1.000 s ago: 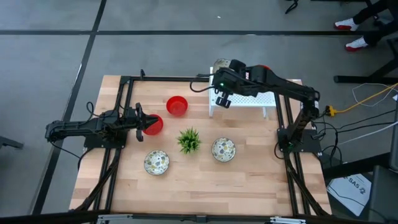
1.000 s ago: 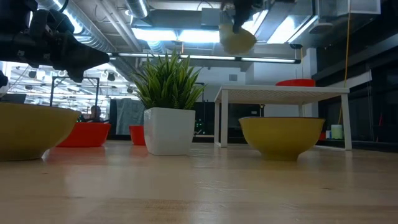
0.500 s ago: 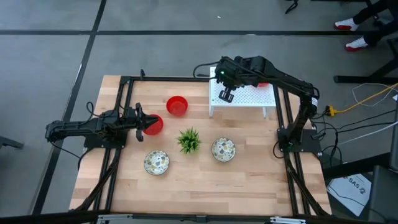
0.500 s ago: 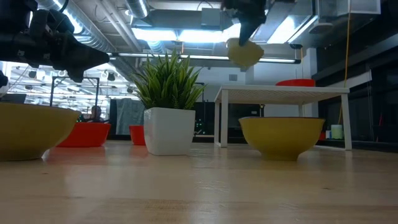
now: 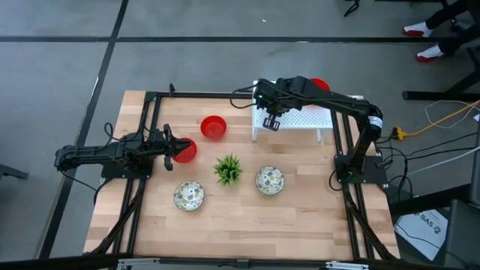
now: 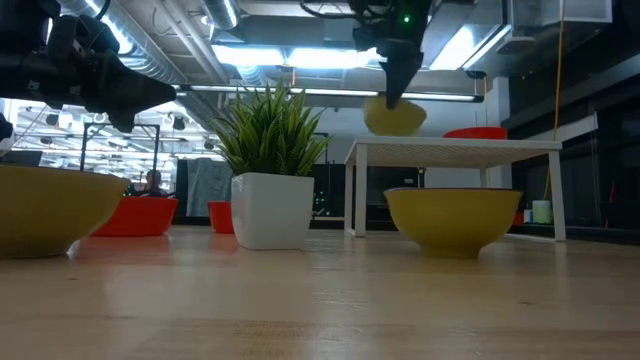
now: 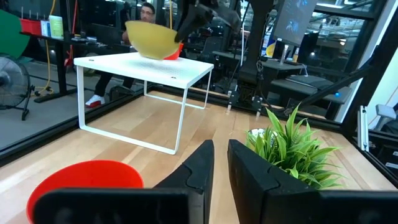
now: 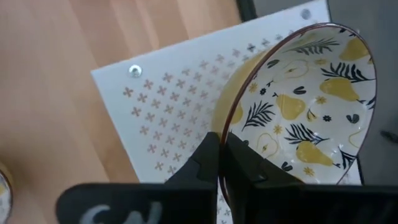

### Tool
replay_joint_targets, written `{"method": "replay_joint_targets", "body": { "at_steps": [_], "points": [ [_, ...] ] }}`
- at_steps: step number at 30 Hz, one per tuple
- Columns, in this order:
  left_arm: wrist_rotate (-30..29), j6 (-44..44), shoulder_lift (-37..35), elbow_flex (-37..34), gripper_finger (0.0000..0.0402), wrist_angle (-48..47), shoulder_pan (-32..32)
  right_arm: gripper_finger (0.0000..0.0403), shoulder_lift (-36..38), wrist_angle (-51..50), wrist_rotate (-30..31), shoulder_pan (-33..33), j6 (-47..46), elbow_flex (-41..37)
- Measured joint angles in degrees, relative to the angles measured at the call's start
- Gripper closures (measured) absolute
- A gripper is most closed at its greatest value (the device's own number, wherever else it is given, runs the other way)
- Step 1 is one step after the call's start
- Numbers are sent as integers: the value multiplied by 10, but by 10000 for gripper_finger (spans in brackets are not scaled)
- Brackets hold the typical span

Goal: Pick & Place Mini bowls
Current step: Put the bottom right white bowl on the shelf

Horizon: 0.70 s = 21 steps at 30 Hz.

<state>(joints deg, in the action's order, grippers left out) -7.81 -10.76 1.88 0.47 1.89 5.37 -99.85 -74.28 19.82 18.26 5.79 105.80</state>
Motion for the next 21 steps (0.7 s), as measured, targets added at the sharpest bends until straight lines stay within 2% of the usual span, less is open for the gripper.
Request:
{"method": "replay_joint_targets", "body": {
  "at_steps": [11,21],
  "points": [
    [0,0,0,0,357,0,0,389,0,13,-1,0,40,-22],
    [0,0,0,0,361,0,0,331,0,12,1,0,34,-22]
  ]
}}
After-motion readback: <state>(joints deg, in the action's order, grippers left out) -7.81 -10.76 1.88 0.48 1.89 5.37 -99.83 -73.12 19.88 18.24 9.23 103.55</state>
